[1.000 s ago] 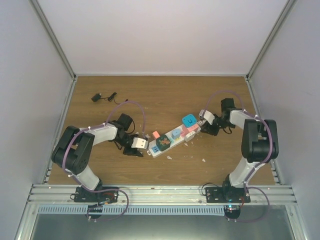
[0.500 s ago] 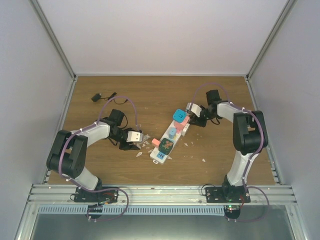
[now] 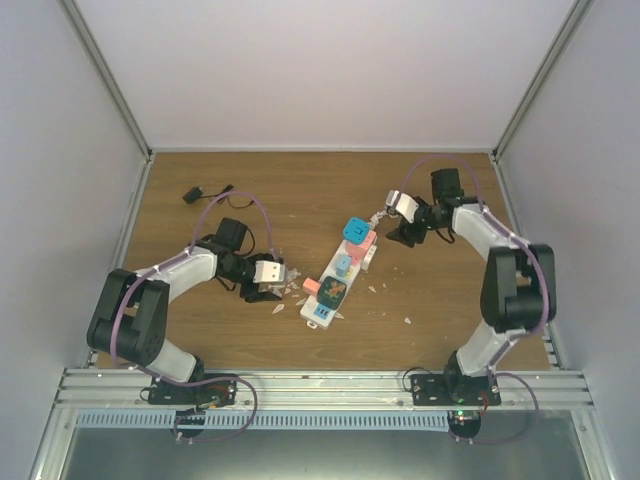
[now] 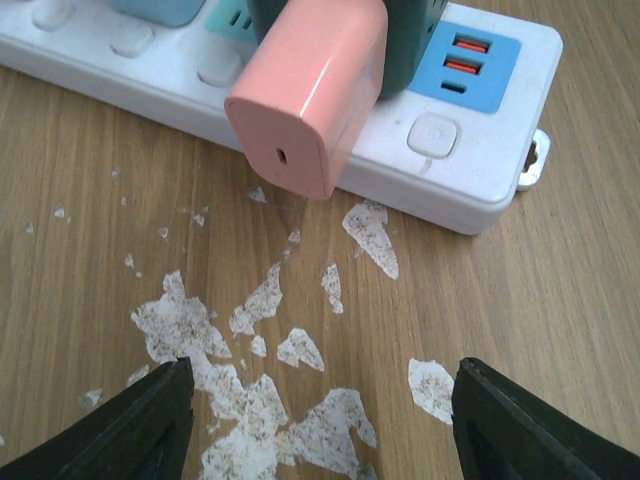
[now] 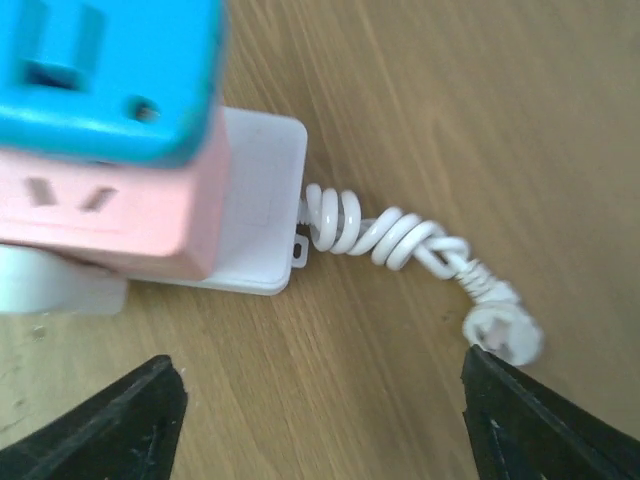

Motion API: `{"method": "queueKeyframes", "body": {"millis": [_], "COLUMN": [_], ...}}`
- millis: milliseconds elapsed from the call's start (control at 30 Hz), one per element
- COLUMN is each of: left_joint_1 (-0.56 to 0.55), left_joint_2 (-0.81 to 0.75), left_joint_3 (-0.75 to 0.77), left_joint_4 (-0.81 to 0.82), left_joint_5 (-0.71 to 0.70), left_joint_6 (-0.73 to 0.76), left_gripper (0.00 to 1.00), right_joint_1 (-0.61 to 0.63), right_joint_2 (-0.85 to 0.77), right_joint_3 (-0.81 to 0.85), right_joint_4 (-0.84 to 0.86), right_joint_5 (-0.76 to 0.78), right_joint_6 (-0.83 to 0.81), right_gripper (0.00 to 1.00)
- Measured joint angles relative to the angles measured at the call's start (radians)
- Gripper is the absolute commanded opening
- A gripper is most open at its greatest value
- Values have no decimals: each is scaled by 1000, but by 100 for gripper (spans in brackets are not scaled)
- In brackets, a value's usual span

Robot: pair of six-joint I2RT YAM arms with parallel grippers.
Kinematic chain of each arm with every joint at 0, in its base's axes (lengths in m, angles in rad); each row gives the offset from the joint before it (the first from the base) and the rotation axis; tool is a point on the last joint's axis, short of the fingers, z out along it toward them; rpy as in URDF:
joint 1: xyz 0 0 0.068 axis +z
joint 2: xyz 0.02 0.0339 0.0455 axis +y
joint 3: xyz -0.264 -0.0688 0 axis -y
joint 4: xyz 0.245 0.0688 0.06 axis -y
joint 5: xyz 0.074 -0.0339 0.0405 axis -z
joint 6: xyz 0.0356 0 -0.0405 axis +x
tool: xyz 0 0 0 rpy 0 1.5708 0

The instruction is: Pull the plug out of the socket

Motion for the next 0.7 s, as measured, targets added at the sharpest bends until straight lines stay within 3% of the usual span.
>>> {"method": "queueKeyframes", "body": {"millis": [233, 500, 700], "left_joint_1": [-65, -131, -189], "left_joint_2": [40, 108, 127], "left_joint_3": [45, 103, 103], "left_joint_4": [9, 37, 58], "left_joint_5": [4, 3, -15], "left_joint_6": [-3, -13, -32], "left_gripper": [74, 61, 48], "right_joint_1": [42, 306, 383], "right_joint_2": [-276, -445, -446], "right_joint_3": [-69, -257, -323], "right_joint_4": [-56, -48, -31], "right_joint_5": [-19, -47, -43], "right_joint_6": [63, 269, 335], "right_gripper": [99, 100, 100]}}
